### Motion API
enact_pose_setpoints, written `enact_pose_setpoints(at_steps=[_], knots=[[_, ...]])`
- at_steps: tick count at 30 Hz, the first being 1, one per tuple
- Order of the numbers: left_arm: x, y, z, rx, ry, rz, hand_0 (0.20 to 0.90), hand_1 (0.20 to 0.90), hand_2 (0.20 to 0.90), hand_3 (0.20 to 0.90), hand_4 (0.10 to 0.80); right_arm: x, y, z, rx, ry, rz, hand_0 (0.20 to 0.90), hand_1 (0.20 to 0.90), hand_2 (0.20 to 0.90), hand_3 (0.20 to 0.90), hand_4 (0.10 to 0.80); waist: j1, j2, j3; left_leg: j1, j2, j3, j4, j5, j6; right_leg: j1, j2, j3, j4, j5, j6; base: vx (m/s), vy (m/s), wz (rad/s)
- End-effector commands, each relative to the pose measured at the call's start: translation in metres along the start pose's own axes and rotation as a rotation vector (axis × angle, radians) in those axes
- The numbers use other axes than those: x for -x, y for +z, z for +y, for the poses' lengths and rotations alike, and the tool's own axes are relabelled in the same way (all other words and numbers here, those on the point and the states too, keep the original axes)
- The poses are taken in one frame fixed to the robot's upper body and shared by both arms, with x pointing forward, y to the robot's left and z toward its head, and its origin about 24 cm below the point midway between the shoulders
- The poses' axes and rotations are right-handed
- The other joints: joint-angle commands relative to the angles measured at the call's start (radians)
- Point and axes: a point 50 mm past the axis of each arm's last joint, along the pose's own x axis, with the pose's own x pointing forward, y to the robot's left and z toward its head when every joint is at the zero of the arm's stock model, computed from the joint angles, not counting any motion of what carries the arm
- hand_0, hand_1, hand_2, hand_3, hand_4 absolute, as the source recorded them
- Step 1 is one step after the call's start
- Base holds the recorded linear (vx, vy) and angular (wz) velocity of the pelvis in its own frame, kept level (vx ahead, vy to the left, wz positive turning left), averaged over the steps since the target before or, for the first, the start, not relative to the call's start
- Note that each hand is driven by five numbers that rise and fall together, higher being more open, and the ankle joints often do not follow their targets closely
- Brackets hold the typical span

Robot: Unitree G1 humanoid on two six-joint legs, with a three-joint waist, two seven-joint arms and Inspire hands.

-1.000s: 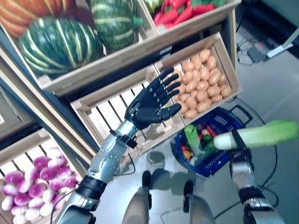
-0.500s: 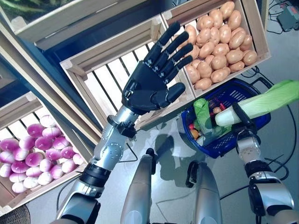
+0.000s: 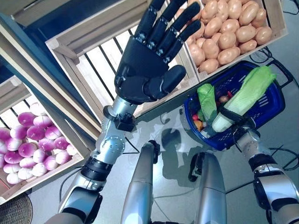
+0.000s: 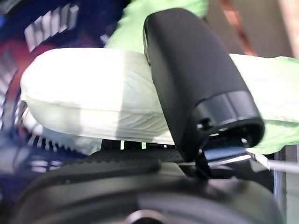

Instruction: Put vegetables into the basket

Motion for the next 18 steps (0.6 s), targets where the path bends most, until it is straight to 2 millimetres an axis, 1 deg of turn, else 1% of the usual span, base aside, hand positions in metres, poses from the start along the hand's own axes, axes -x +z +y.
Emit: enact_pose_setpoints(at_steps=[1,3,4,5,7,8,10,13,15,18], knots=[[-0.038,0.03,-0.034,-0.002,-0.232,-0.27,0.9,0.9,0.9,0.9,0.8,-0.003,0.063,0.018,0.023,0.01,-0.173,0.3,0.3,0.3,0.3,0.4,0.019,0.023,-0.028,0.014,-0.049,0.046,0.136,-0.186,0.096,-0.01,0.033,0.017,0.014,0.047,-0.076,-0.033,-0.041,0.15],[-0.039,0.031,-0.035,-0.009,-0.248,-0.268,0.9,0.9,0.9,0.9,0.8,-0.003,0.065,0.021,0.011,0.005,-0.185,0.3,0.3,0.3,0.3,0.4,0.02,0.025,-0.026,-0.009,-0.049,0.046,0.16,-0.195,0.1,-0.029,0.032,0.018,0.034,0.037,-0.08,-0.012,-0.024,0.1],[-0.039,0.03,-0.035,-0.009,-0.249,-0.267,0.9,0.9,0.9,0.9,0.8,-0.003,0.066,0.024,-0.001,0.008,-0.19,0.592,0.592,0.592,0.592,0.595,0.02,0.026,-0.026,-0.019,-0.052,0.046,0.169,-0.199,0.101,-0.039,0.034,0.018,0.043,0.033,-0.08,0.011,-0.007,0.06],[-0.04,0.03,-0.036,-0.009,-0.257,-0.269,0.9,0.9,0.9,0.9,0.8,-0.002,0.067,0.029,0.006,0.001,-0.199,0.9,0.9,0.9,0.9,0.8,0.023,0.028,-0.025,-0.03,-0.055,0.046,0.174,-0.198,0.099,-0.05,0.034,0.019,0.051,0.031,-0.079,0.018,0.005,0.05],[-0.041,0.031,-0.036,-0.004,-0.266,-0.269,0.9,0.9,0.9,0.9,0.8,-0.002,0.069,0.032,0.04,-0.021,-0.212,0.9,0.9,0.9,0.9,0.8,0.024,0.03,-0.023,-0.042,-0.053,0.047,0.182,-0.198,0.098,-0.062,0.031,0.021,0.062,0.029,-0.079,0.006,0.005,0.05],[-0.044,0.031,-0.038,-0.008,-0.274,-0.27,0.9,0.9,0.9,0.9,0.8,-0.001,0.073,0.031,0.086,-0.108,-0.237,0.9,0.9,0.9,0.9,0.8,0.023,0.033,-0.018,-0.059,-0.05,0.048,0.193,-0.196,0.1,-0.079,0.03,0.024,0.074,0.029,-0.082,-0.002,0.007,0.05],[-0.047,0.032,-0.039,-0.014,-0.281,-0.273,0.9,0.9,0.9,0.9,0.8,-0.001,0.076,0.032,0.133,-0.149,-0.241,0.9,0.9,0.9,0.9,0.8,0.021,0.034,-0.013,-0.072,-0.051,0.048,0.202,-0.197,0.102,-0.092,0.033,0.026,0.083,0.027,-0.083,-0.004,0.006,0.05],[-0.05,0.033,-0.041,-0.027,-0.283,-0.281,0.9,0.9,0.9,0.9,0.8,0.0,0.083,0.032,0.177,-0.258,-0.271,0.9,0.9,0.9,0.9,0.8,0.022,0.036,-0.006,-0.078,-0.048,0.046,0.208,-0.198,0.103,-0.096,0.034,0.025,0.083,0.027,-0.081,0.0,0.001,0.01],[-0.051,0.032,-0.042,-0.027,-0.286,-0.286,0.9,0.9,0.9,0.9,0.8,0.001,0.086,0.033,0.178,-0.288,-0.298,0.9,0.9,0.9,0.9,0.8,0.023,0.037,-0.003,-0.077,-0.049,0.047,0.21,-0.199,0.105,-0.094,0.036,0.024,0.084,0.026,-0.082,0.0,0.0,0.0],[-0.051,0.03,-0.043,-0.024,-0.278,-0.277,0.9,0.9,0.9,0.9,0.8,0.004,0.09,0.038,0.242,-0.358,-0.339,0.9,0.9,0.9,0.9,0.8,0.024,0.039,0.003,-0.066,-0.051,0.047,0.214,-0.202,0.103,-0.082,0.037,0.021,0.084,0.026,-0.081,0.038,0.008,-0.02]])
